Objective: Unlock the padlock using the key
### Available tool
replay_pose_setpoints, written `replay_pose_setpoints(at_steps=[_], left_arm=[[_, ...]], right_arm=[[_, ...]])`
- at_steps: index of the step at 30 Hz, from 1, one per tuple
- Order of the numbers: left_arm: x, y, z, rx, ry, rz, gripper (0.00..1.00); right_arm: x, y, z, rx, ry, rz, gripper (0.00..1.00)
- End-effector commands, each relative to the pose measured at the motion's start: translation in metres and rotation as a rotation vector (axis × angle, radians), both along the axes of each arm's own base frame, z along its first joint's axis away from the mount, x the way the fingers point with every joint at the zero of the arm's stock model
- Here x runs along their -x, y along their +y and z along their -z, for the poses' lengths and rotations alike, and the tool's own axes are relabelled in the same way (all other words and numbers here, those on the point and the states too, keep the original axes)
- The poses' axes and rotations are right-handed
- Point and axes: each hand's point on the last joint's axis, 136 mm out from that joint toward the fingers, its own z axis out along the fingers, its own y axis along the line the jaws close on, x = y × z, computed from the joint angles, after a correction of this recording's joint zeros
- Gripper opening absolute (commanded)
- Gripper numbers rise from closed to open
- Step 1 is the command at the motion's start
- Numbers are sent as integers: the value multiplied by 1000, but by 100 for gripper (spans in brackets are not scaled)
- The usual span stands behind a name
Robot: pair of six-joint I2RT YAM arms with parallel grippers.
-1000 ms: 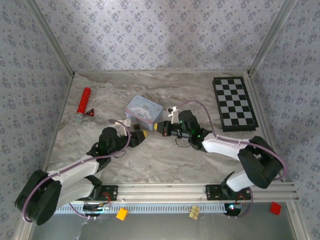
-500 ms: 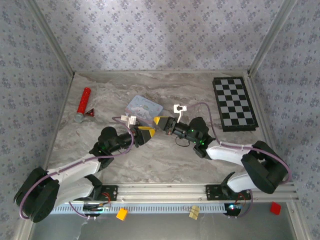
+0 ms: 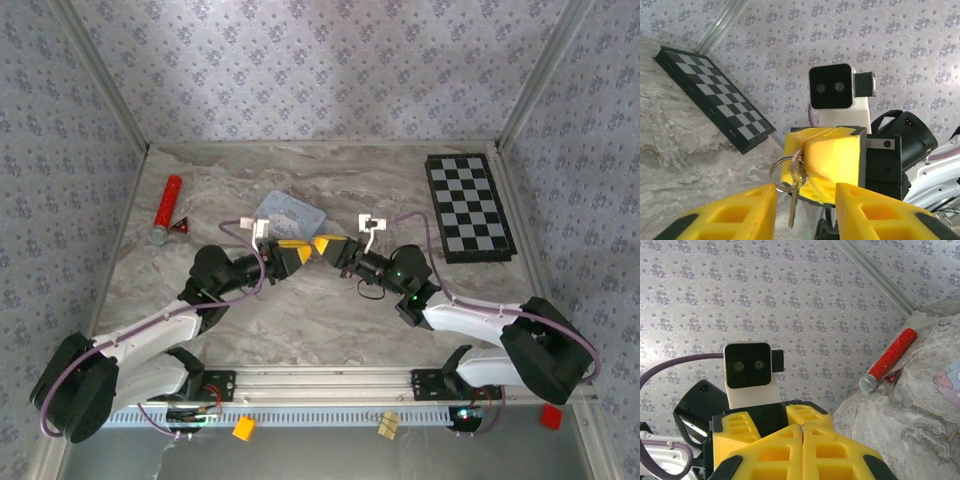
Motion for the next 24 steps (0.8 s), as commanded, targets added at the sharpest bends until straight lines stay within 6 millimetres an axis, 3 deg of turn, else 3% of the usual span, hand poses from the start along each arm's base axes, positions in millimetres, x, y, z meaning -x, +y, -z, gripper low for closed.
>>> replay_pose_setpoints(at_steps=[1, 9, 24], left_arm=[[9, -7, -24, 39, -66, 61, 35], [10, -13, -22, 24, -59, 82, 33], [9, -14, -16, -51, -61, 79, 9]], right_arm=[[4, -2, -15, -34, -65, 9, 0], [5, -1, -18, -50, -76, 4, 0], [4, -6, -11, 4, -95, 36, 0]])
